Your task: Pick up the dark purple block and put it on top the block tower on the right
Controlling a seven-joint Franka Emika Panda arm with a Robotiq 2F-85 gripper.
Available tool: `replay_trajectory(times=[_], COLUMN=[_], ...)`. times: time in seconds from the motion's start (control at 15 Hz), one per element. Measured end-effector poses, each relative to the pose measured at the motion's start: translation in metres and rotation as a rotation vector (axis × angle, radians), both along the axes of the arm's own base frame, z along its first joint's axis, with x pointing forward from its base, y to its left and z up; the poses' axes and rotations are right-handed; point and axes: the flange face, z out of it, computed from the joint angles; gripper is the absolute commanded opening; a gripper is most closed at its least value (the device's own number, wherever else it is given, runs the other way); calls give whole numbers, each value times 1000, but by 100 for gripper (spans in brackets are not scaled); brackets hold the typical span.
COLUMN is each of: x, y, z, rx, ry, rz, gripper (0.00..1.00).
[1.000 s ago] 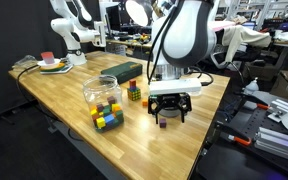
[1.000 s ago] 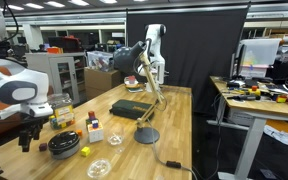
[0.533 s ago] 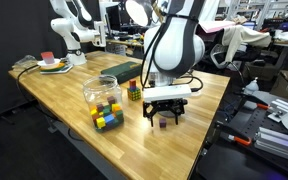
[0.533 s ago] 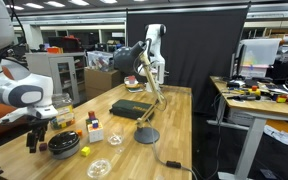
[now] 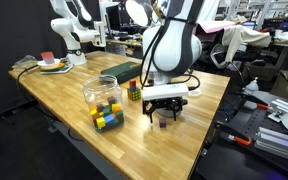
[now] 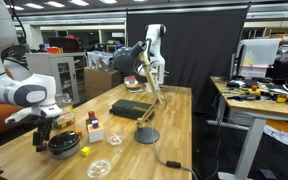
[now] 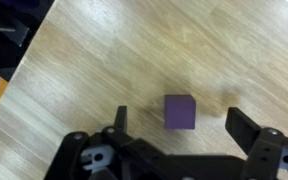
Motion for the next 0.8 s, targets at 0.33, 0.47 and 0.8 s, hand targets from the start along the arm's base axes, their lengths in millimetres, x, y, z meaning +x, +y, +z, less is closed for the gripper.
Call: replay_trajectory(times=[0.33, 0.47, 0.8], x=[-2, -3, -3], y=[1, 2, 2], z=[-1, -1, -1], rx=[-1, -2, -3], ry=[9, 14, 15], rz=[3, 5, 2], gripper=[45, 32, 7])
